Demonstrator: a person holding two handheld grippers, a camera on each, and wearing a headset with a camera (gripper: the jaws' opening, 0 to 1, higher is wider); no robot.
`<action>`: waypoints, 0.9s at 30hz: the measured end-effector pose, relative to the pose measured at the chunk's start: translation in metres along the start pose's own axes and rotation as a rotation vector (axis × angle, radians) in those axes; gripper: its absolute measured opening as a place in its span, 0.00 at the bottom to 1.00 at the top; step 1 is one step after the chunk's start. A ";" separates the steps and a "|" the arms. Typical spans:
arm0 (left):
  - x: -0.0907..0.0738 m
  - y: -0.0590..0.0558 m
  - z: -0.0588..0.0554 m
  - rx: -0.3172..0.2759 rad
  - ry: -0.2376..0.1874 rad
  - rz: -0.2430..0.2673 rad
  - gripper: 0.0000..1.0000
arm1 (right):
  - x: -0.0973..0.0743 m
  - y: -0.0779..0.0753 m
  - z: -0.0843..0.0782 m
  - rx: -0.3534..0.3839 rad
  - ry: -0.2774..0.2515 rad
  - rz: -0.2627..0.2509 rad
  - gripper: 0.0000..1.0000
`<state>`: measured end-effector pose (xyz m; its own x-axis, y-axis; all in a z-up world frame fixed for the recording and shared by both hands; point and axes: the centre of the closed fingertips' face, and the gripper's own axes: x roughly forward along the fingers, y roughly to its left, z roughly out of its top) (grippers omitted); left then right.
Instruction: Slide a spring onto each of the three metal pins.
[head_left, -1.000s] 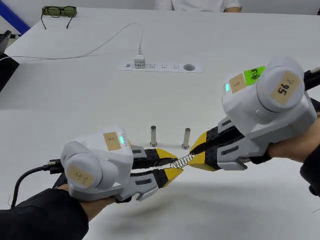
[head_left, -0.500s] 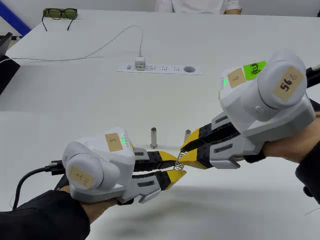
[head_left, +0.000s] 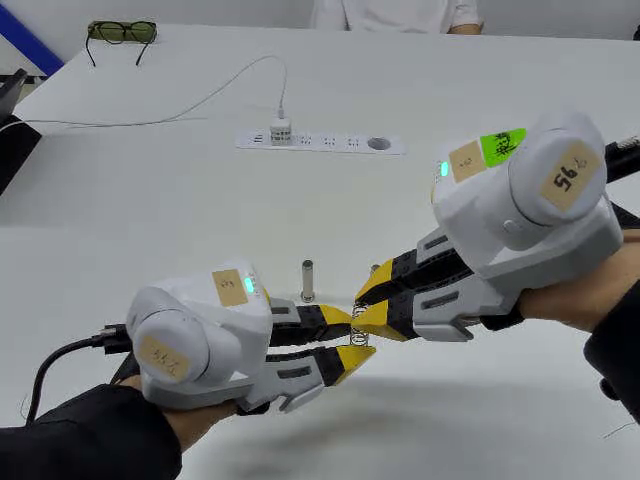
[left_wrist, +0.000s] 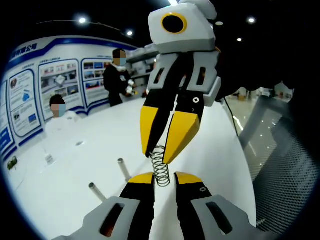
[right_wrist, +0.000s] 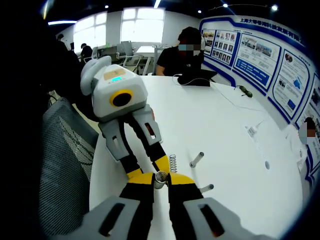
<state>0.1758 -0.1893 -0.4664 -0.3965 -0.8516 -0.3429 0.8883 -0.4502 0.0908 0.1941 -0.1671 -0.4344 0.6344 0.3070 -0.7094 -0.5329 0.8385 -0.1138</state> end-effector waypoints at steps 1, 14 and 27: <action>0.000 0.000 0.000 -0.002 -0.001 -0.001 0.16 | 0.000 0.000 0.000 0.000 0.001 -0.001 0.11; -0.012 0.010 0.001 -0.058 -0.023 0.034 0.29 | -0.006 -0.011 -0.003 0.015 0.000 -0.030 0.11; -0.032 0.029 -0.005 -0.104 -0.032 0.112 0.39 | -0.014 -0.027 -0.011 0.036 0.004 -0.069 0.11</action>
<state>0.2153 -0.1734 -0.4573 -0.2996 -0.9038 -0.3057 0.9459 -0.3233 0.0289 0.1935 -0.1994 -0.4288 0.6665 0.2459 -0.7038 -0.4677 0.8731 -0.1378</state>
